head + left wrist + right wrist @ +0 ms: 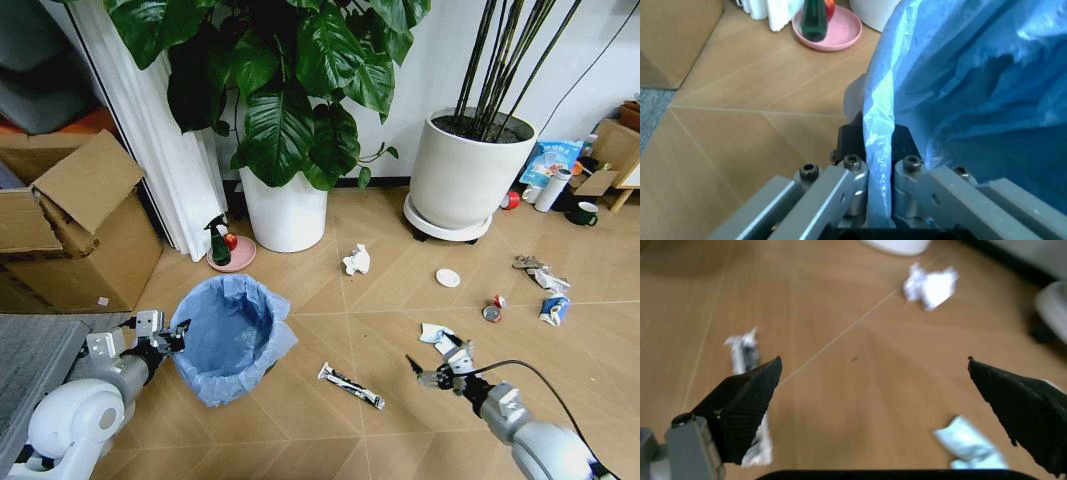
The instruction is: Pick up the trash bin and place the garbage on the floor into it.
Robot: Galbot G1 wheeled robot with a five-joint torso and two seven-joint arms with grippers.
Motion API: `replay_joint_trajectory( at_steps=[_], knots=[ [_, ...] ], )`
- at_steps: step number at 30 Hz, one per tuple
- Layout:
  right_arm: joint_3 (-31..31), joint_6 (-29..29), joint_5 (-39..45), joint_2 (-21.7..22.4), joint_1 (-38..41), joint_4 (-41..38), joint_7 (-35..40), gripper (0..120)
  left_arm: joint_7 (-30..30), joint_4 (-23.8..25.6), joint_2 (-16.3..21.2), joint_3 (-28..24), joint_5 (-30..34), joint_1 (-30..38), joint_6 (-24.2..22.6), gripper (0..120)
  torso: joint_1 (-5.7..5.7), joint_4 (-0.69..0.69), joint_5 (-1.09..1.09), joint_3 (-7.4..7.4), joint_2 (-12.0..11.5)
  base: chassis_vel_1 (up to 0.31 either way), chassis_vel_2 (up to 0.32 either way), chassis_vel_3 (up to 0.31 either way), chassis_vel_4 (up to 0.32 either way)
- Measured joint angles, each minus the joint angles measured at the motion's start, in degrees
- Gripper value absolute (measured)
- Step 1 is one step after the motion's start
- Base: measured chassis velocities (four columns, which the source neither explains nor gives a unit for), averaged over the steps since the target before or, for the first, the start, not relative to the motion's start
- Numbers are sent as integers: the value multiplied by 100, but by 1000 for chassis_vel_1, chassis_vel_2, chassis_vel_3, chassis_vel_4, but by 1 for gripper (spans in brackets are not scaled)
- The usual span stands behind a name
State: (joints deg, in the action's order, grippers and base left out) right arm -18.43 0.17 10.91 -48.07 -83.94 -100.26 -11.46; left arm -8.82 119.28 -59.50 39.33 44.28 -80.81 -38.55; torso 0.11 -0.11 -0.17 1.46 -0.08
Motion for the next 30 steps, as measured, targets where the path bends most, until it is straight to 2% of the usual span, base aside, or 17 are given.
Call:
replay_joint_trajectory(
  at_steps=[2,3,5,6,14,22,30],
  knots=[
    [438,-51,143,46,238,283,-24,100,-26,-11,10,-49,5,13,-9,0,0,-2,-3,0,0,0,0,0,0],
    [438,-51,143,46,238,283,-24,100,-26,-11,10,-49,5,13,-9,0,0,-2,-3,0,0,0,0,0,0],
    [830,-247,306,52,442,508,-67,100,-50,-7,23,-47,3,-28,-14,0,0,-3,3,0,0,0,0,0,0],
    [988,-291,324,46,547,631,-118,100,-72,5,23,-33,3,-62,-24,0,0,-3,-4,0,0,0,0,0,0],
    [1609,-339,631,-169,1311,1392,-442,100,-150,98,55,10,29,-152,-30,0,0,-2,-1,0,0,0,0,0,0],
    [1952,-344,1006,-348,1793,1795,-558,100,-145,90,99,-1,31,-151,-25,0,0,-1,-2,0,0,0,0,0,0],
    [2217,-246,849,-586,2113,2233,-642,100,-134,57,134,-21,51,-143,-14,0,0,-2,0,0,0,0,0,0,0]
  ],
)
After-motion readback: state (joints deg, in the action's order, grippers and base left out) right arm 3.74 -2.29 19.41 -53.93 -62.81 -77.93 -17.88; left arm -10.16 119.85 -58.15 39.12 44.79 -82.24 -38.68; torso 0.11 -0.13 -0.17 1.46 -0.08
